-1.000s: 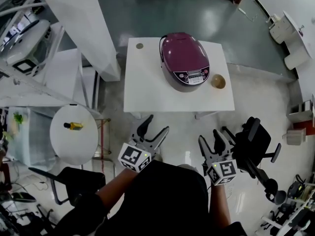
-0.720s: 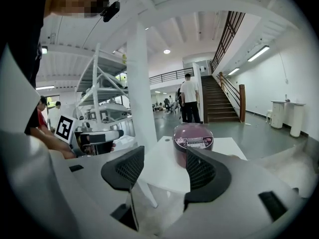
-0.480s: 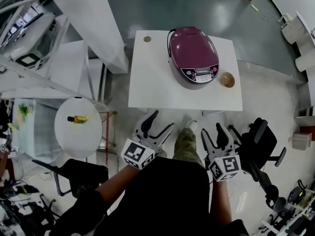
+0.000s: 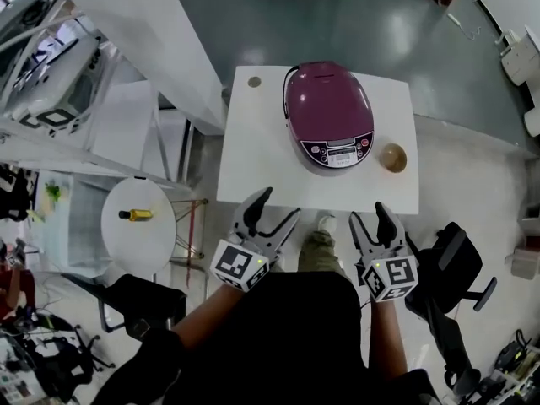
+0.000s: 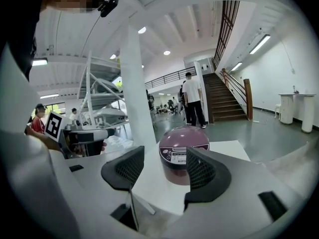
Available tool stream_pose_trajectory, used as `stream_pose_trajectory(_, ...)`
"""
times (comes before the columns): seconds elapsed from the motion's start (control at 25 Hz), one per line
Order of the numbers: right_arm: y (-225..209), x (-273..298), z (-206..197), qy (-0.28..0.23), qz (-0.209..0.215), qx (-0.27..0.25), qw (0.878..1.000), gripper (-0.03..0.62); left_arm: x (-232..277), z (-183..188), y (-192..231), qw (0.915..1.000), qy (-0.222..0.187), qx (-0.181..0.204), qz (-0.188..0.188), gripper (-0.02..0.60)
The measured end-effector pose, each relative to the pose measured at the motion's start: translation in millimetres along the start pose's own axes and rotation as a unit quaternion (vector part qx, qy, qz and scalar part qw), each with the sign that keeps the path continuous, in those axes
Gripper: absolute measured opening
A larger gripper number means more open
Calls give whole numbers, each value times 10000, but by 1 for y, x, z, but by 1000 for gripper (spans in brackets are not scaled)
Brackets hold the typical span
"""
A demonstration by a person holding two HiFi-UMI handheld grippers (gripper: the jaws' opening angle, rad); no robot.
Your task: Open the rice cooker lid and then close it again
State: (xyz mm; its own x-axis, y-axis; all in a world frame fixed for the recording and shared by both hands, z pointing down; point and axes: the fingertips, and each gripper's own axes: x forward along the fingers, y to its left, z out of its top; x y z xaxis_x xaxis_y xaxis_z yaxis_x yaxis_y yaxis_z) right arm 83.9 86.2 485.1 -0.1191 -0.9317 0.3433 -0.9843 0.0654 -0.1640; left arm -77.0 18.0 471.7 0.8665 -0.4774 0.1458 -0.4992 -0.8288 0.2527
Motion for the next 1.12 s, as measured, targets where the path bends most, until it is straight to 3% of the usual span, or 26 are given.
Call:
stream_pose_trajectory(0.28, -45, 33, 12, 139, 365, -29, 9992, 230, 53, 17, -3, 9990, 36, 432, 135, 270)
stream_pose_trajectory(0.72, -98, 82, 27, 433, 973, -68, 9943, 230, 109, 25, 19, 9966, -18, 47, 819, 270)
stream_pose_trajectory(1.12, -111, 109, 21, 717, 1568, -69, 9850, 230, 135, 27, 31, 9914, -114, -89, 1303, 270)
